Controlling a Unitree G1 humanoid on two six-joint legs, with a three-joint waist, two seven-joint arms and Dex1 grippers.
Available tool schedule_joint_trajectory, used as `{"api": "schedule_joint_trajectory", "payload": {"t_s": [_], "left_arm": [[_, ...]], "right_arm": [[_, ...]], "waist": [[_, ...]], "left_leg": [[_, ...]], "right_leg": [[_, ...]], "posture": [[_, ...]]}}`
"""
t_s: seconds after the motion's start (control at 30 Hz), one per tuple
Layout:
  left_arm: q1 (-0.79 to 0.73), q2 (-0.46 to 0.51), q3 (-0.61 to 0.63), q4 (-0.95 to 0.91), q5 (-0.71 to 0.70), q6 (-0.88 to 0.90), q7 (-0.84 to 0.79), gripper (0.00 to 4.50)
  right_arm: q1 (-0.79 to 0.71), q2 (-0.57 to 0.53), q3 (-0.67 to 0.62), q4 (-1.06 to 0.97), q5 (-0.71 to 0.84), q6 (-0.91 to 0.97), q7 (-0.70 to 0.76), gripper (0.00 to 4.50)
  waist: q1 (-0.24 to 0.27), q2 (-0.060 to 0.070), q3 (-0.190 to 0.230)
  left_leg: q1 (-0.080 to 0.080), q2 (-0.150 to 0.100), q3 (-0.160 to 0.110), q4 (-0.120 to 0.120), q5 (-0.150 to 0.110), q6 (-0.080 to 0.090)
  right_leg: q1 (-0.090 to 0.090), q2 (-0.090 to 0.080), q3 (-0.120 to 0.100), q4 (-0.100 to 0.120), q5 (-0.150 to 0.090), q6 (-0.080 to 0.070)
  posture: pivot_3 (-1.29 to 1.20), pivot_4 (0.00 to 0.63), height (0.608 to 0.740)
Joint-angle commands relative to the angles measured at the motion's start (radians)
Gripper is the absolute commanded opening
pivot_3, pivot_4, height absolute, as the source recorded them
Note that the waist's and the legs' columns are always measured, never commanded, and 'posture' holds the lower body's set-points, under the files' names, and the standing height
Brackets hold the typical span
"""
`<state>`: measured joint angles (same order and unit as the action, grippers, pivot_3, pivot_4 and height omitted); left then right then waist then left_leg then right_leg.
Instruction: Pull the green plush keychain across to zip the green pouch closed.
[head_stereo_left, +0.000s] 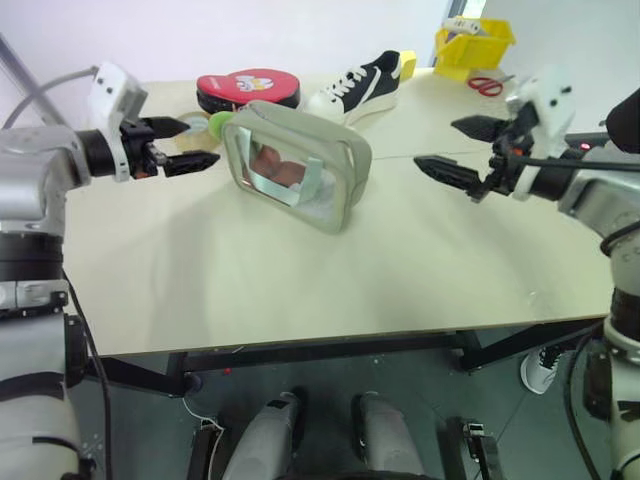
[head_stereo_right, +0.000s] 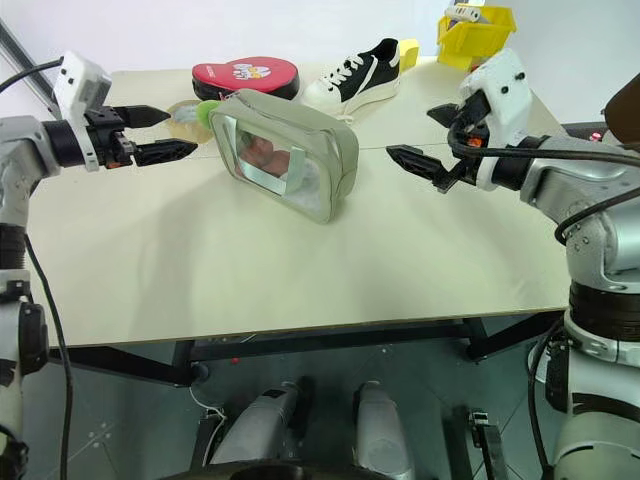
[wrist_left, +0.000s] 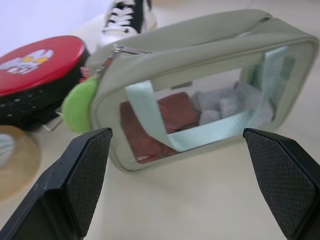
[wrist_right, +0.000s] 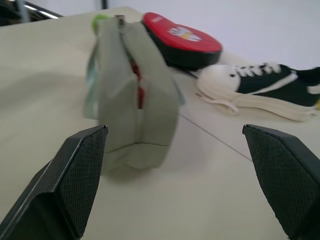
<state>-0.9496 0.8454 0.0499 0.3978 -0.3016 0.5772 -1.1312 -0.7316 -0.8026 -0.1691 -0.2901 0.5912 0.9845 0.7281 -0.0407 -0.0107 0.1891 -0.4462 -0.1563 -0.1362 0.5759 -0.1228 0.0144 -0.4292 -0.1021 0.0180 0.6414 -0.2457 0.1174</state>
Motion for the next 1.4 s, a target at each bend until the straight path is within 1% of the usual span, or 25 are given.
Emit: {"api": "schedule_joint_trajectory", "payload": {"t_s": [0.03, 0.13, 0.27, 0.37, 0.47, 0.5, 0.6, 0.67, 0.8, 0.93, 1.03, 1.13, 1.27, 1.37, 1.4], "left_arm": [[-0.014, 0.008, 0.032, -0.017, 0.000, -0.020, 0.033, 4.47], [0.004, 0.006, 0.039, -0.032, 0.000, -0.023, 0.051, 4.47], [0.025, 0.007, 0.046, -0.062, -0.009, -0.012, 0.066, 4.47], [0.038, 0.031, 0.091, -0.210, -0.099, 0.136, 0.060, 4.47], [0.049, 0.073, 0.124, -0.316, -0.165, 0.225, 0.043, 4.47], [0.052, 0.088, 0.140, -0.341, -0.190, 0.251, 0.038, 4.47], [0.075, 0.114, 0.180, -0.403, -0.256, 0.317, 0.038, 4.47], [0.119, 0.132, 0.181, -0.434, -0.258, 0.312, 0.039, 4.47], [0.180, 0.135, 0.181, -0.473, -0.254, 0.292, 0.070, 4.47], [0.201, 0.122, 0.185, -0.535, -0.288, 0.318, 0.105, 4.47], [0.223, 0.115, 0.186, -0.563, -0.304, 0.323, 0.127, 4.47], [0.233, 0.110, 0.183, -0.579, -0.314, 0.324, 0.146, 4.50], [0.226, 0.092, 0.181, -0.580, -0.325, 0.324, 0.174, 4.50], [0.227, 0.087, 0.170, -0.571, -0.321, 0.310, 0.180, 4.50], [0.227, 0.087, 0.168, -0.569, -0.322, 0.308, 0.181, 4.50]], "right_arm": [[-0.001, 0.009, 0.007, -0.049, 0.026, 0.012, -0.008, 4.50], [-0.009, 0.009, 0.028, -0.036, 0.001, 0.000, -0.029, 4.50], [-0.075, 0.031, 0.069, 0.019, -0.046, -0.025, -0.075, 4.50], [-0.218, 0.124, 0.157, 0.082, -0.081, -0.014, -0.117, 4.50], [-0.316, 0.198, 0.208, 0.142, -0.099, -0.002, -0.125, 4.50], [-0.349, 0.228, 0.222, 0.170, -0.100, 0.003, -0.126, 4.50], [-0.424, 0.312, 0.259, 0.254, -0.119, -0.002, -0.138, 4.50], [-0.457, 0.367, 0.278, 0.311, -0.138, -0.013, -0.149, 4.50], [-0.480, 0.422, 0.374, 0.427, -0.222, -0.103, -0.106, 4.50], [-0.471, 0.409, 0.492, 0.530, -0.347, -0.262, -0.020, 4.50], [-0.464, 0.390, 0.560, 0.579, -0.432, -0.374, 0.044, 4.50], [-0.465, 0.375, 0.599, 0.641, -0.516, -0.497, 0.078, 3.67], [-0.482, 0.353, 0.606, 0.708, -0.600, -0.643, 0.110, 1.54], [-0.482, 0.330, 0.588, 0.726, -0.627, -0.724, 0.154, 0.05], [-0.481, 0.318, 0.581, 0.726, -0.631, -0.767, 0.176, 0.05]], "waist": [[0.000, 0.000, 0.000], [0.000, 0.000, 0.000], [-0.001, 0.000, 0.000], [-0.006, 0.000, 0.001], [-0.005, 0.000, 0.001], [-0.006, 0.000, 0.001], [-0.004, 0.000, 0.001], [-0.003, 0.000, 0.001], [-0.002, 0.000, 0.001], [0.001, 0.000, 0.001], [-0.003, 0.000, 0.001], [-0.005, 0.000, 0.001], [-0.004, 0.000, 0.001], [-0.003, 0.000, 0.001], [-0.002, 0.000, 0.001]], "left_leg": [[-0.001, 0.000, 0.000, 0.000, 0.000, 0.000], [-0.002, 0.000, 0.000, 0.000, 0.000, 0.001], [-0.002, 0.000, 0.000, 0.000, 0.000, 0.001], [-0.002, 0.000, 0.001, 0.000, 0.000, 0.001], [-0.004, 0.000, 0.001, -0.001, 0.000, 0.001], [-0.004, 0.000, 0.001, -0.001, 0.000, 0.001], [-0.004, 0.000, 0.001, -0.002, 0.000, 0.001], [-0.003, 0.000, 0.001, -0.002, 0.000, 0.001], [0.000, 0.000, 0.001, -0.002, 0.000, -0.001], [0.000, 0.000, 0.001, -0.001, 0.001, -0.001], [0.001, -0.001, 0.001, -0.001, 0.001, -0.001], [0.000, 0.000, 0.001, -0.002, 0.001, -0.002], [0.001, 0.000, 0.001, -0.002, 0.001, -0.002], [0.001, 0.000, 0.001, -0.002, 0.001, -0.002], [0.001, 0.000, 0.001, -0.002, 0.001, -0.002]], "right_leg": [[-0.001, 0.000, 0.000, 0.000, 0.000, 0.000], [-0.001, 0.000, 0.000, -0.001, 0.000, 0.000], [-0.002, 0.000, 0.000, -0.002, 0.000, 0.000], [-0.002, 0.000, 0.001, -0.001, 0.000, 0.000], [-0.005, 0.001, 0.001, -0.001, 0.001, 0.001], [-0.005, 0.001, 0.001, 0.000, 0.002, 0.004], [-0.006, 0.002, 0.002, 0.002, 0.002, 0.004], [-0.006, 0.002, 0.002, 0.003, 0.002, 0.004], [-0.005, 0.003, 0.002, 0.005, 0.002, 0.003], [-0.006, 0.004, 0.001, 0.004, 0.001, 0.001], [-0.006, 0.004, 0.001, 0.005, 0.003, 0.003], [-0.006, 0.004, 0.002, 0.006, 0.003, 0.003], [-0.005, 0.005, 0.002, 0.006, 0.003, 0.003], [-0.005, 0.005, 0.002, 0.006, 0.003, 0.003], [-0.005, 0.005, 0.002, 0.006, 0.003, 0.003]], "posture": [[0.00, 0.150, 0.740], [0.00, 0.150, 0.740], [0.00, 0.150, 0.740], [0.00, 0.150, 0.740], [0.00, 0.150, 0.740], [0.00, 0.150, 0.740], [0.00, 0.150, 0.740], [0.00, 0.150, 0.740], [0.00, 0.150, 0.740], [0.00, 0.150, 0.740], [0.00, 0.150, 0.740], [0.00, 0.150, 0.740], [0.00, 0.150, 0.740], [0.00, 0.150, 0.740], [0.00, 0.150, 0.740]]}}
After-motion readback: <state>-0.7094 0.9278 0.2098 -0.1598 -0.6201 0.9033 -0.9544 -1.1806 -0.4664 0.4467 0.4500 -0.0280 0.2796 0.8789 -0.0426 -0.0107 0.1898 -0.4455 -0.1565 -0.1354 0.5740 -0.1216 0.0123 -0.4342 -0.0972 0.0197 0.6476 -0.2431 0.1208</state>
